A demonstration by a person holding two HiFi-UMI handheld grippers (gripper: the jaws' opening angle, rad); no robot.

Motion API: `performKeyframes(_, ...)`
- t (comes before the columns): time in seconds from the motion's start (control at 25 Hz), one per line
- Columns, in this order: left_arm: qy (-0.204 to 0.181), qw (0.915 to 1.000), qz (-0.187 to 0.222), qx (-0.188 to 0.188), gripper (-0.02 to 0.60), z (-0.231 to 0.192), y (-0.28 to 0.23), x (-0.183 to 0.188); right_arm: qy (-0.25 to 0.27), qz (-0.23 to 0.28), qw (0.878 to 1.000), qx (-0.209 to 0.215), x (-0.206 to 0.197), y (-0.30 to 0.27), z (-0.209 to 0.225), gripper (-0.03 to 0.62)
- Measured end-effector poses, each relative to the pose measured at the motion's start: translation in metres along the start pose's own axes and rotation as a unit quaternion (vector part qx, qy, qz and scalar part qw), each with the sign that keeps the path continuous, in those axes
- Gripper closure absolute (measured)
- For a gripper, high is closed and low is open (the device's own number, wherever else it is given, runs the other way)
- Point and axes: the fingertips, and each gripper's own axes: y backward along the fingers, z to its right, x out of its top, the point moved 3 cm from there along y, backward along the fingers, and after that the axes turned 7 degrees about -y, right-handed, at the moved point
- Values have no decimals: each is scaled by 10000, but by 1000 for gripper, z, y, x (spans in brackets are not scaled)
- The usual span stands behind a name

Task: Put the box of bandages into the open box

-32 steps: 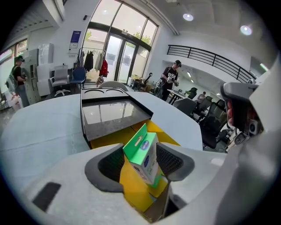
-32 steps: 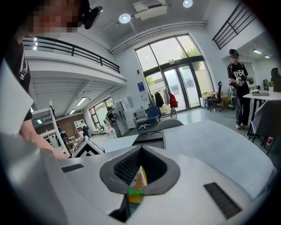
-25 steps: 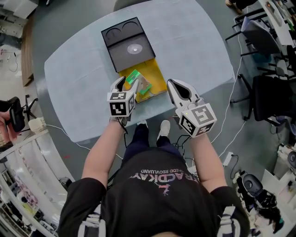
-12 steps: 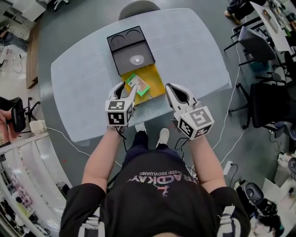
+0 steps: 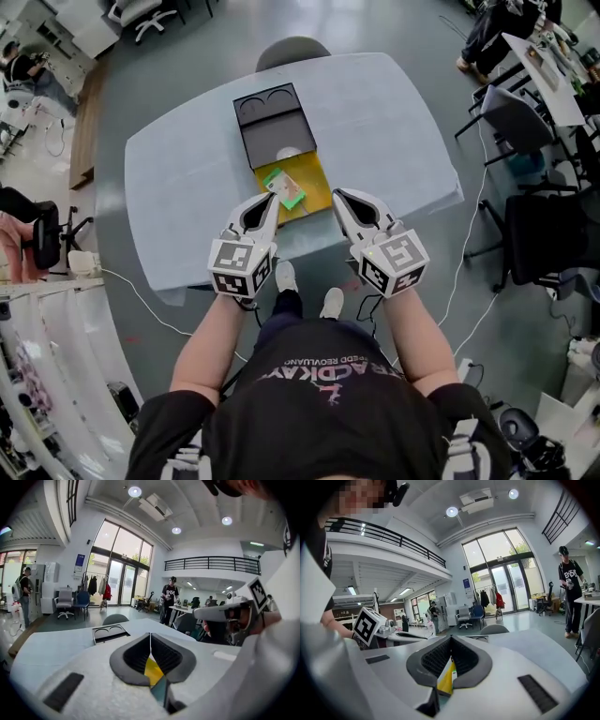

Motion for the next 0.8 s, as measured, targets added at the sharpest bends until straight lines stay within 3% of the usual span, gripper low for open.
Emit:
performKeyframes(0.32, -190, 9987, 468, 54, 565, 46, 47, 33, 257, 238, 9985, 412, 24, 34, -27, 585)
performKeyframes(0.8, -65, 9976, 641, 243, 565, 111, 88, 32, 491, 345, 9931, 1006, 31, 90, -56, 585)
